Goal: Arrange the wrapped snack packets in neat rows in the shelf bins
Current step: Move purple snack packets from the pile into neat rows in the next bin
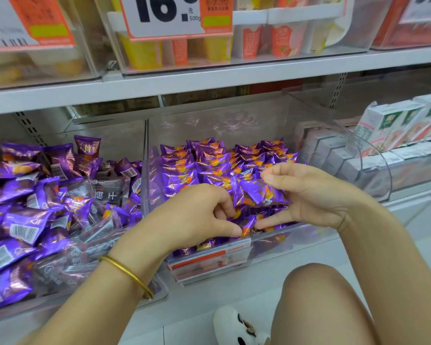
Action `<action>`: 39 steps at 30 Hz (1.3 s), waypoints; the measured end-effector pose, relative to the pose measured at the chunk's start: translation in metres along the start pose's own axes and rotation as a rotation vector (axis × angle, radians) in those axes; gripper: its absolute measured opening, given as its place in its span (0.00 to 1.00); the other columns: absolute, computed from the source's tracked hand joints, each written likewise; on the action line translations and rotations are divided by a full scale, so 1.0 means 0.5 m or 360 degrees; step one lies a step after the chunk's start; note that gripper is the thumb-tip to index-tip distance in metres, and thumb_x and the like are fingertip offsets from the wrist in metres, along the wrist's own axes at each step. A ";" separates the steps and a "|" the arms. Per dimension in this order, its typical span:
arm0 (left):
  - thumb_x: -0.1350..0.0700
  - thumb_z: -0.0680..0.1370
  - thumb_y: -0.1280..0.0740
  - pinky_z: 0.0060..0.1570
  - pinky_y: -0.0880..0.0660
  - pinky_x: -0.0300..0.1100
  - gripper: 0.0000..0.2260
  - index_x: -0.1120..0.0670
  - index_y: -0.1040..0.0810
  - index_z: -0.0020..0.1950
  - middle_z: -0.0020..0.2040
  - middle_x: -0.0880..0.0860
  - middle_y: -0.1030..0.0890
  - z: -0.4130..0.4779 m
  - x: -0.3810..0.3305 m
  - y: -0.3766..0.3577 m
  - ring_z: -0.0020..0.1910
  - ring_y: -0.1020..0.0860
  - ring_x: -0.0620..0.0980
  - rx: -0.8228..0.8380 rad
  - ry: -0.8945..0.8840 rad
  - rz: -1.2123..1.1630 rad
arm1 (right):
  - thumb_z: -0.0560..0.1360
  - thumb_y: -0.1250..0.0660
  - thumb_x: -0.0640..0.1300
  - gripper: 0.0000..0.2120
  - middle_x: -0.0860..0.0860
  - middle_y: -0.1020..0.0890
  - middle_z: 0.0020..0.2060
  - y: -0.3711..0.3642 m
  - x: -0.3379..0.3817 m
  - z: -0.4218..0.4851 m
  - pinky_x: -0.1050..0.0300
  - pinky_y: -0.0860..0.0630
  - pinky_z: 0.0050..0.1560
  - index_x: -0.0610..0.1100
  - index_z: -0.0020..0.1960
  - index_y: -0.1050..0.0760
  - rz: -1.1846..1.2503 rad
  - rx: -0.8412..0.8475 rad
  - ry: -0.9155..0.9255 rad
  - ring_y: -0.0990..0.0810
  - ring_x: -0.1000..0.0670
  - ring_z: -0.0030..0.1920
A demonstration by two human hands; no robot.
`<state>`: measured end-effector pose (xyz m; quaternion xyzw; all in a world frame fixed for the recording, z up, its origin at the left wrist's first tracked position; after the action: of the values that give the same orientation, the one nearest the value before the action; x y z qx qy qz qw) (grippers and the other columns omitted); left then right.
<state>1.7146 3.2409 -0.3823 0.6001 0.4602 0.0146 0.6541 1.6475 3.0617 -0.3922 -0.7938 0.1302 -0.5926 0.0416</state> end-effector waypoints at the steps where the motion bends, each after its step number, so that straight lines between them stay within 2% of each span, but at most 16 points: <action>1: 0.50 0.69 0.25 0.37 0.28 0.36 0.10 0.51 0.21 0.47 0.36 0.44 0.22 0.001 0.000 -0.003 0.30 0.28 0.38 -0.0006 0.0005 0.0042 | 0.75 0.37 0.38 0.01 0.45 0.31 0.50 0.000 -0.001 0.000 0.29 0.23 0.41 0.41 0.44 0.29 0.0014 -0.0011 0.0006 0.30 0.45 0.54; 7: 0.48 0.69 0.26 0.41 0.27 0.42 0.09 0.48 0.22 0.44 0.37 0.43 0.27 0.006 -0.006 -0.011 0.37 0.28 0.42 -0.0065 -0.0013 0.0311 | 0.76 0.37 0.38 0.03 0.46 0.31 0.43 -0.003 -0.001 -0.004 0.30 0.23 0.41 0.41 0.43 0.29 -0.0004 -0.0050 0.0062 0.30 0.48 0.50; 11: 0.50 0.69 0.26 0.46 0.25 0.43 0.08 0.48 0.21 0.45 0.39 0.43 0.27 0.007 -0.006 -0.006 0.43 0.26 0.44 -0.0058 -0.0034 0.0322 | 0.76 0.37 0.37 0.02 0.48 0.31 0.48 -0.008 0.000 -0.011 0.34 0.21 0.40 0.41 0.45 0.29 -0.0026 -0.0098 0.0136 0.31 0.50 0.50; 14: 0.51 0.71 0.27 0.46 0.26 0.42 0.05 0.47 0.23 0.41 0.39 0.43 0.28 0.008 -0.006 -0.006 0.40 0.28 0.42 -0.0067 -0.0040 0.0331 | 0.74 0.36 0.37 0.02 0.47 0.31 0.47 -0.012 -0.001 -0.015 0.37 0.20 0.41 0.40 0.46 0.29 -0.0037 -0.0021 0.0152 0.30 0.50 0.48; 18: 0.51 0.71 0.28 0.41 0.29 0.41 0.12 0.46 0.31 0.34 0.38 0.44 0.28 0.010 -0.007 -0.005 0.36 0.30 0.42 -0.0076 -0.0010 0.0387 | 0.68 0.34 0.40 0.12 0.43 0.30 0.48 -0.013 0.001 -0.016 0.42 0.19 0.42 0.39 0.50 0.28 -0.0055 0.0155 0.0073 0.26 0.45 0.47; 20: 0.51 0.71 0.28 0.36 0.32 0.39 0.12 0.48 0.29 0.34 0.37 0.45 0.26 0.011 -0.006 -0.005 0.35 0.30 0.43 -0.0083 0.0016 0.0399 | 0.68 0.34 0.40 0.14 0.41 0.29 0.49 -0.015 0.000 -0.010 0.41 0.19 0.45 0.39 0.53 0.28 -0.0029 0.0200 0.0028 0.22 0.46 0.45; 24: 0.46 0.69 0.27 0.38 0.28 0.41 0.13 0.50 0.27 0.34 0.39 0.48 0.21 0.003 -0.006 -0.001 0.34 0.28 0.43 -0.0038 0.0099 0.0293 | 0.68 0.34 0.40 0.15 0.40 0.30 0.51 -0.014 -0.004 -0.003 0.39 0.20 0.47 0.38 0.54 0.28 0.0011 0.0201 0.0015 0.27 0.43 0.52; 27: 0.47 0.68 0.26 0.40 0.27 0.42 0.11 0.50 0.24 0.35 0.37 0.46 0.22 -0.002 -0.007 -0.001 0.33 0.28 0.41 -0.0011 0.0096 0.0341 | 0.68 0.34 0.40 0.13 0.41 0.32 0.50 -0.013 -0.005 -0.004 0.43 0.19 0.43 0.38 0.52 0.28 0.0032 0.0199 0.0051 0.29 0.43 0.50; 29: 0.49 0.69 0.27 0.40 0.26 0.42 0.08 0.51 0.21 0.37 0.33 0.44 0.24 0.001 -0.005 -0.002 0.32 0.29 0.40 -0.0034 0.0111 0.0369 | 0.69 0.34 0.40 0.14 0.40 0.30 0.47 -0.012 -0.005 -0.005 0.48 0.19 0.41 0.37 0.53 0.27 -0.0010 0.0175 0.0093 0.27 0.45 0.46; 32: 0.53 0.72 0.28 0.42 0.24 0.43 0.07 0.52 0.21 0.35 0.34 0.47 0.20 0.006 0.000 -0.001 0.31 0.27 0.41 -0.0133 0.0139 0.0330 | 0.73 0.35 0.37 0.11 0.44 0.26 0.38 -0.005 -0.003 -0.012 0.61 0.23 0.36 0.38 0.56 0.24 -0.0304 0.0091 0.0285 0.26 0.52 0.35; 34: 0.54 0.72 0.29 0.41 0.24 0.43 0.07 0.53 0.21 0.35 0.34 0.49 0.19 0.007 0.001 -0.001 0.31 0.27 0.40 -0.0186 0.0159 0.0322 | 0.74 0.34 0.34 0.10 0.44 0.24 0.38 -0.001 -0.003 -0.020 0.66 0.25 0.36 0.42 0.54 0.22 -0.0564 0.0034 0.0475 0.25 0.54 0.35; 37: 0.55 0.73 0.29 0.42 0.23 0.45 0.06 0.54 0.21 0.36 0.35 0.50 0.19 0.009 -0.001 -0.005 0.32 0.25 0.44 -0.0195 0.0182 0.0349 | 0.71 0.30 0.34 0.12 0.46 0.19 0.45 -0.006 -0.018 -0.024 0.63 0.22 0.42 0.47 0.51 0.21 -0.0800 -0.0058 0.0732 0.22 0.52 0.43; 39: 0.55 0.73 0.30 0.42 0.23 0.47 0.06 0.54 0.22 0.36 0.36 0.50 0.20 0.010 -0.004 -0.006 0.37 0.23 0.50 -0.0212 0.0182 0.0407 | 0.67 0.26 0.41 0.13 0.53 0.21 0.48 -0.014 -0.031 -0.029 0.59 0.21 0.42 0.51 0.49 0.21 -0.0946 -0.0114 0.0931 0.22 0.53 0.47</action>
<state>1.7149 3.2353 -0.3843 0.6072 0.4146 0.1624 0.6581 1.6309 3.0735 -0.4010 -0.5960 -0.0778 -0.7744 -0.1975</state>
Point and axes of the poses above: each hand's wrist, its own z-axis towards the middle knuckle, its own y-axis out of the back of the hand, x = y × z, the point moved 1 cm from there along z, towards the middle knuckle
